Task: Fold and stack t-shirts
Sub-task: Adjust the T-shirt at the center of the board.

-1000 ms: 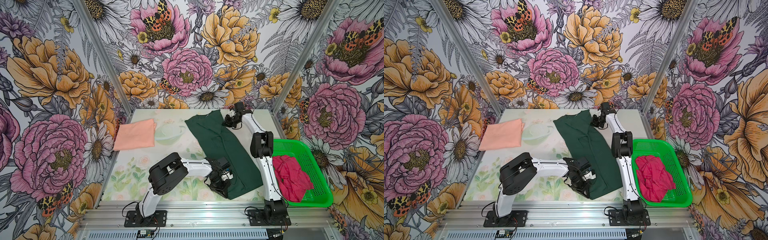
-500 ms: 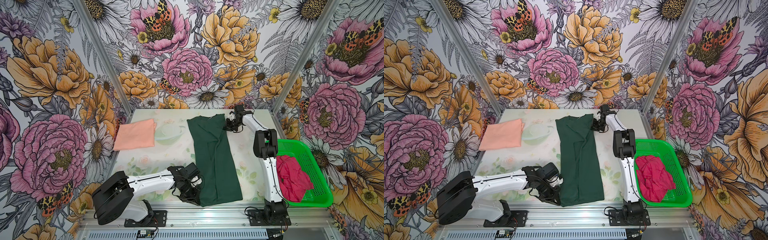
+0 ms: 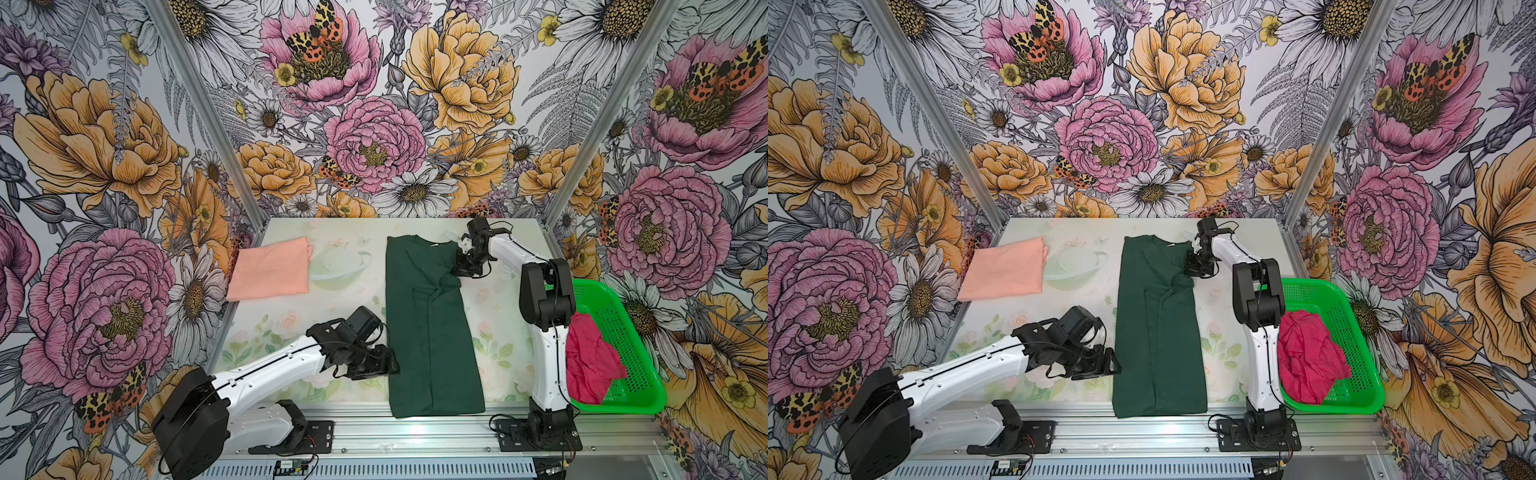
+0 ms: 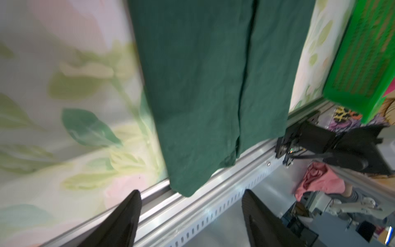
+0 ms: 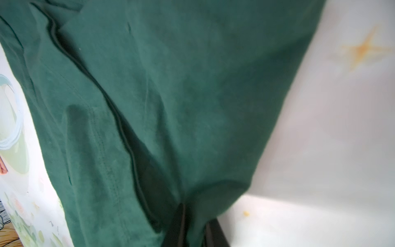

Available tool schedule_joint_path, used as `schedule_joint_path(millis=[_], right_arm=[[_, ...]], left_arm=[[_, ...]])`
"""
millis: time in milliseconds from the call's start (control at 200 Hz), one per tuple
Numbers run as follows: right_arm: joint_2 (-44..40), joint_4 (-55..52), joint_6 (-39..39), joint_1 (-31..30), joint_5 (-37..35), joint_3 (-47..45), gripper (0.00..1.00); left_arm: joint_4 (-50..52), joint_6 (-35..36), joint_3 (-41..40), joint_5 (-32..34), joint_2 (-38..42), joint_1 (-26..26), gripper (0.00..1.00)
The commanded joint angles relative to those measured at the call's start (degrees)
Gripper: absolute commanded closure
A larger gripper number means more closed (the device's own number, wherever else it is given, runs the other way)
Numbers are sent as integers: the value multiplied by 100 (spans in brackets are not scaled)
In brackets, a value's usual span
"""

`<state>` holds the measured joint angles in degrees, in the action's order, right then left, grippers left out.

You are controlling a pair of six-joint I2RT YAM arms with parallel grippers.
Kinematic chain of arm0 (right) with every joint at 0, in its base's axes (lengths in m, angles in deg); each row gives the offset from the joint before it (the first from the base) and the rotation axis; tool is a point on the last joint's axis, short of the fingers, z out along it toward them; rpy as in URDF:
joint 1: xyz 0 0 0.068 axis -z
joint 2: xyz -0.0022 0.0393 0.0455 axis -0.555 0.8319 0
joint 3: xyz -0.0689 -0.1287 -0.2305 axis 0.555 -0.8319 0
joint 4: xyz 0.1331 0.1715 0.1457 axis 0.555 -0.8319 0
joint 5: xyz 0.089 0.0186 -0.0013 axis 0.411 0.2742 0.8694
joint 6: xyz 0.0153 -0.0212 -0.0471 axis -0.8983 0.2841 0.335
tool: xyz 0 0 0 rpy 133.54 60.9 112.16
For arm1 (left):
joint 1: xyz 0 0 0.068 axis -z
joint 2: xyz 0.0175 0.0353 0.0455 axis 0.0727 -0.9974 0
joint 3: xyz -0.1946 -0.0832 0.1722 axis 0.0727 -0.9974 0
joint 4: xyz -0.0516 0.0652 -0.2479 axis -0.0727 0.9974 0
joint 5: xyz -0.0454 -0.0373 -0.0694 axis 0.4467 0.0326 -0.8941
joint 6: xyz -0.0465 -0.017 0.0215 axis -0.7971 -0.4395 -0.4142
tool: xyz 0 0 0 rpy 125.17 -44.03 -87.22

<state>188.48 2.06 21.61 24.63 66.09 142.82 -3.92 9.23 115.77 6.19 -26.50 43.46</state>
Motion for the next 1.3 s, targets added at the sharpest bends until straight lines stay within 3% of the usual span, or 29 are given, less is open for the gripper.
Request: schedule_joint_path(millis=[0,60,125,165,260,325,490,695,800,870,915,1045,1140,1180,1205,1230,1295], right_arm=[[-362,226,-5,-48,-654,45,74],[-236,308,17,-43,-709,323,62],[49,290,-36,-24,-616,697,58],[127,304,-113,-15,-687,780,58],[-150,429,-235,-169,-1938,480,59],[-433,548,-122,-341,-2359,181,59],[-1215,547,87,-609,-2519,-618,61],[-2323,608,69,-820,-2909,-1675,61],[-2735,609,29,-895,-3134,-1988,63],[-2948,608,-18,-903,-3213,-2156,64],[-3042,608,-60,-919,-3257,-2272,65],[-3227,608,-162,-929,-3290,-2519,66],[-3338,607,-217,-938,-3294,-2661,66],[-3369,608,-244,-938,-3291,-2686,66],[-3385,608,-260,-940,-3286,-2703,66],[-3397,608,-277,-942,-3289,-2711,66],[-3406,608,-282,-957,-3272,-2701,66]], left_arm=[[-1338,405,143,931,-566,-869,16],[-1807,570,493,901,-1247,-996,15],[-1861,862,1153,1032,-2119,-992,13],[-1838,1060,1628,1052,-2684,-1017,12],[-1804,1303,2785,1133,-3989,-1146,12],[-1800,1491,3554,1363,-4723,-1170,11],[-1216,2077,5578,2591,-6206,-1314,10],[-119,2111,7758,2312,-7770,-1792,11],[97,2021,8557,1708,-8283,-1946,34],[497,1946,9297,1346,-8700,-2007,67],[709,1874,9763,1127,-8988,-2030,100],[966,1537,10889,126,-9748,-2113,100],[987,1207,11186,-770,-10048,-2128,100],[986,1186,11178,-1029,-10065,-2119,84],[986,1198,11154,-1140,-10063,-2113,65],[986,1226,11116,-1220,-10042,-2109,54],[986,1326,11005,-1271,-9970,-2094,48]])
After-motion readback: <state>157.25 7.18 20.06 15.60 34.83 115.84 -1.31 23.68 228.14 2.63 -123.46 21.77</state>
